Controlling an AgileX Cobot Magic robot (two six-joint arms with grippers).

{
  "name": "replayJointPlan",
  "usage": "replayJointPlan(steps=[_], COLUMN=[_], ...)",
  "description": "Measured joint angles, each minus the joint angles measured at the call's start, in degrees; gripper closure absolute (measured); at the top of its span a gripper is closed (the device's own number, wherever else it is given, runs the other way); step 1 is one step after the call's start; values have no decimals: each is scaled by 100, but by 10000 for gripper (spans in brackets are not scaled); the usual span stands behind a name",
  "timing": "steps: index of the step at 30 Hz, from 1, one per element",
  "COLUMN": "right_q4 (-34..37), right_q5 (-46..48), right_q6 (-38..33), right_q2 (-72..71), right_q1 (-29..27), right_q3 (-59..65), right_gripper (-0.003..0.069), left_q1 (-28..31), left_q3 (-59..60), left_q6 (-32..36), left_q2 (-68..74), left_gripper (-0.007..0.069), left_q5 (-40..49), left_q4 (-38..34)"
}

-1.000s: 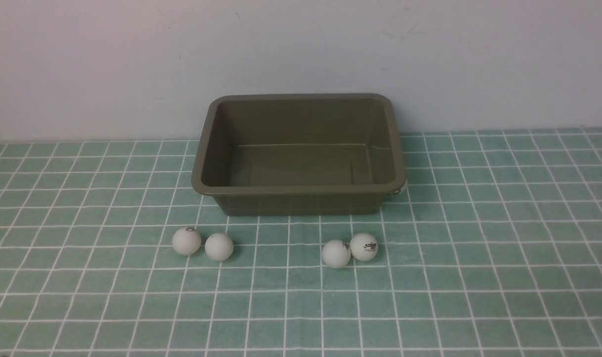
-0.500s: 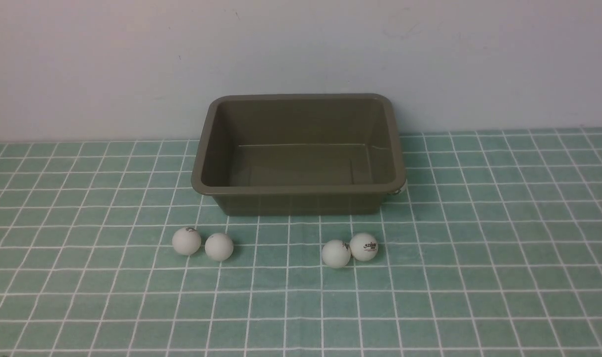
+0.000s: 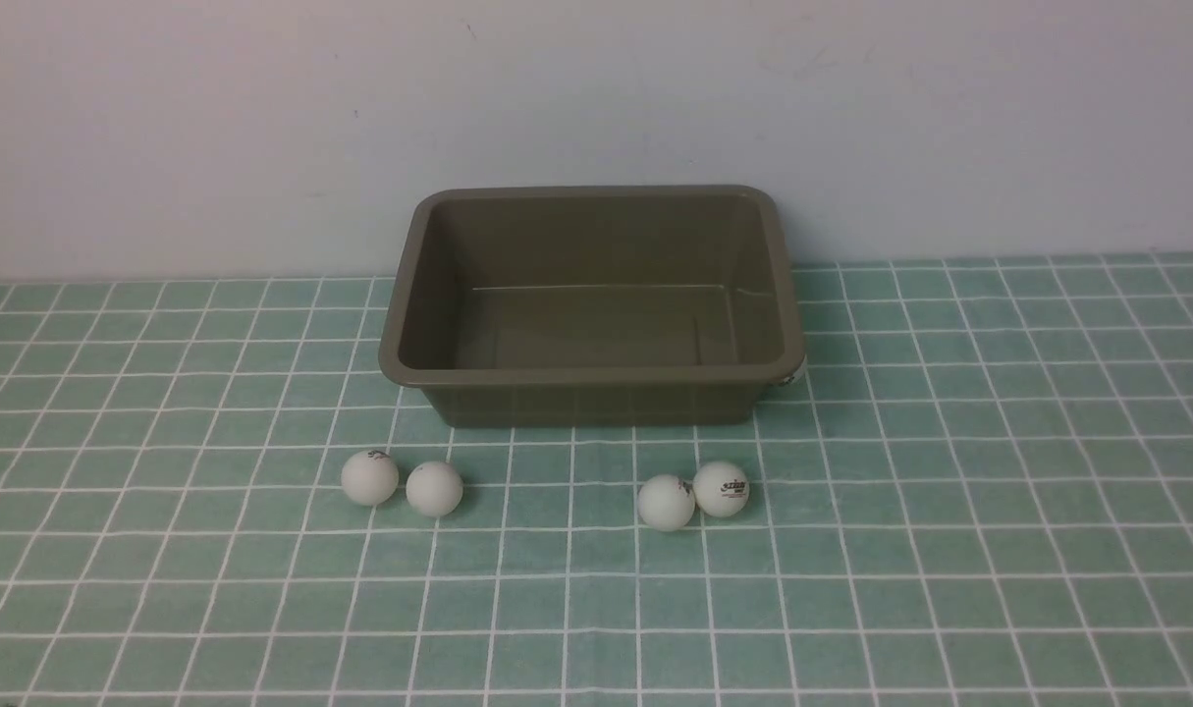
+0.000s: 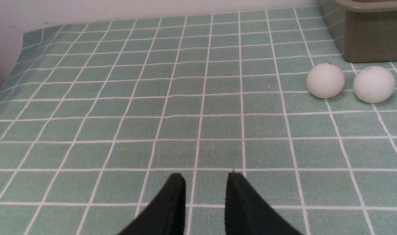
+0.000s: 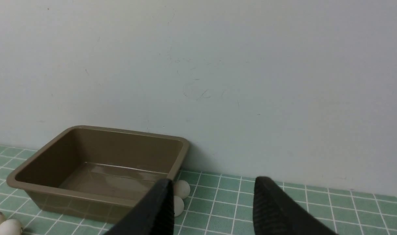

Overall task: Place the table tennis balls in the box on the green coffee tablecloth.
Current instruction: 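Reach for and grasp a ping pong ball on the table beside the basket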

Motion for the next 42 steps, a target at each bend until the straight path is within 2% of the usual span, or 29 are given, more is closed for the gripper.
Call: replayJointPlan(steps=[19, 29, 42], right_q4=[-50, 327, 338], right_q5=[66, 66, 66], right_q6=[0, 0, 0], right_q2=[0, 0, 0], right_q1=[0, 0, 0], right_q3=[0, 0, 0], right_gripper=[344, 344, 344], left_q1=[0, 0, 0], left_q3=[0, 0, 29], left_q6=[0, 0, 23], left_q2=[0, 0, 0], left_gripper=[461, 461, 461], left_q5=[0, 0, -173], left_q4=[0, 0, 4])
